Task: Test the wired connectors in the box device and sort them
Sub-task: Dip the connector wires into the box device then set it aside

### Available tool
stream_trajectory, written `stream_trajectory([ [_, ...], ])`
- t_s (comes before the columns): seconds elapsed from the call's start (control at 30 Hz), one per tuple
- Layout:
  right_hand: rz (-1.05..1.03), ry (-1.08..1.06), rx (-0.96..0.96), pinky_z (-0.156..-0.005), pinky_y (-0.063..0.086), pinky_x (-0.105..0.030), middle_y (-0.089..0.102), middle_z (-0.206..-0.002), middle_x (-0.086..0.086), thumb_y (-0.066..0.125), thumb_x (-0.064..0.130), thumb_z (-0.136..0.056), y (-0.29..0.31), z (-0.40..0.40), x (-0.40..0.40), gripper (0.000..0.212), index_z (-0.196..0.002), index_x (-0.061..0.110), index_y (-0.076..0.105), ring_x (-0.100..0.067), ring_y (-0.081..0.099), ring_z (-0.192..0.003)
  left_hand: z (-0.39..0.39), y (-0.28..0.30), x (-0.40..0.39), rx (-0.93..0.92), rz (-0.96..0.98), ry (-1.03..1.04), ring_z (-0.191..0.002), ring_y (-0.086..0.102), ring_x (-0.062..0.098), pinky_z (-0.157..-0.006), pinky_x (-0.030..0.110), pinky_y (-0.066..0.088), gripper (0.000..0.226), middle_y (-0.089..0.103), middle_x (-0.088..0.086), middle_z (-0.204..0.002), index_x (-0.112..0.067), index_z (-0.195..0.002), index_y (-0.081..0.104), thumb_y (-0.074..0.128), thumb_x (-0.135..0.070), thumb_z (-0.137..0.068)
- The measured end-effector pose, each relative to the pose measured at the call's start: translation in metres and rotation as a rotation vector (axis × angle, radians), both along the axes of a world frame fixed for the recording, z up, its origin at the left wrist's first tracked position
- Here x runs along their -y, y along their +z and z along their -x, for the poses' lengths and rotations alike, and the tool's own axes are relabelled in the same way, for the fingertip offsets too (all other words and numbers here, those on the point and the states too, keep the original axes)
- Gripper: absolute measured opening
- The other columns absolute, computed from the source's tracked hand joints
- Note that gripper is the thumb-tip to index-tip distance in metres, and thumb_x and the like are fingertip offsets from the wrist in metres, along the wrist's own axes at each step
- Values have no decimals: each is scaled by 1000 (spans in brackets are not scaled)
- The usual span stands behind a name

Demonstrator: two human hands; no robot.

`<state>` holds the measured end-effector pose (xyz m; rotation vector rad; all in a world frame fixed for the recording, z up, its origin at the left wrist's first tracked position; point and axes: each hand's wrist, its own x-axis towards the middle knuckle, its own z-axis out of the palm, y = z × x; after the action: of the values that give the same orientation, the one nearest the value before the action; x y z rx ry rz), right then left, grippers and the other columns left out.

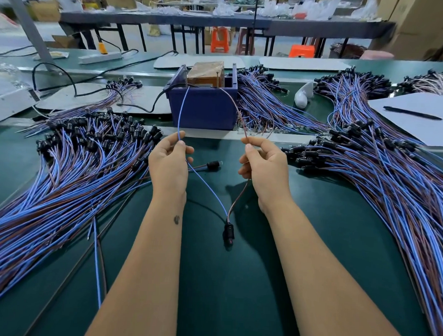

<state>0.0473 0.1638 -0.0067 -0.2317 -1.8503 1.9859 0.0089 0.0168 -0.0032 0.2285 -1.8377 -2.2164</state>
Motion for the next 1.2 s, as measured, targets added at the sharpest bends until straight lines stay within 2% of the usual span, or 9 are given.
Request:
stream_trajectory([
  [0.43,-108,11,7,-51,47,-19,60,-70,-3,52,11,-99,-4,4,5,25,-95,31,67,-12,57,-50,1,0,1,15,-7,29,-52,53,-1,-58,16,45,25,63,-9,-71,-29,-102,68,49,-12,-100],
  [0.53,-120,8,21,-52,47,-19,60,-70,-3,51,11,-99,-5,5,5,24,-97,29,67,-11,57,-50,1,-1,1,21,0,24,-52,54,-2,-61,19,47,26,63,-9,-70,-30,-100,68,49,-12,-100],
  [0.63,-132,5,22,-54,47,-21,60,-71,-4,51,11,-99,-4,3,4,23,-99,27,67,-12,57,-52,0,-1,1,22,4,24,-53,55,-1,-57,16,45,24,64,-10,-68,-28,-99,68,50,-11,-99],
  [0.73,-188,5,-5,-56,48,-21,61,-70,-2,52,12,-98,-4,-2,8,20,-102,24,67,-10,56,-56,-3,-1,-2,38,50,-14,-59,56,1,-60,18,43,24,64,-12,-64,-26,-87,71,53,-11,-93],
  [0.77,-219,11,-16,-56,49,-24,61,-69,-2,53,12,-97,-4,-4,11,18,-102,22,67,-10,56,-58,-4,-1,-4,44,81,-46,-58,53,1,-59,18,42,25,63,-13,-62,-27,-82,72,55,-12,-91],
  [0.83,-300,35,-22,-63,55,-40,63,-70,-2,55,14,-96,-6,-7,17,16,-103,21,67,-18,59,-64,-7,-1,-10,49,141,-130,-50,44,-1,-51,16,40,24,56,-18,-54,-29,-75,74,60,-15,-89],
  [0.93,-409,72,-1,-75,54,-50,64,-72,-2,57,15,-94,-6,-9,23,18,-106,20,70,-25,60,-70,-10,0,-18,49,139,-269,-41,42,-2,-43,13,36,21,54,-18,-49,-25,-81,74,59,-17,-92],
  [1.07,-473,113,-2,-72,55,-43,64,-70,-3,60,15,-93,-3,-11,23,14,-100,20,72,-24,61,-70,-12,0,-21,38,56,-376,-41,37,4,-42,15,31,18,51,-8,-53,-18,-82,71,59,-16,-94],
  [1.2,-374,250,73,-57,46,-25,59,-59,7,67,21,-90,1,-11,17,14,-77,19,70,-4,50,-53,-9,4,-15,14,-186,-332,-41,39,5,-44,16,37,17,44,-7,-49,-15,-85,66,56,-13,-98],
])
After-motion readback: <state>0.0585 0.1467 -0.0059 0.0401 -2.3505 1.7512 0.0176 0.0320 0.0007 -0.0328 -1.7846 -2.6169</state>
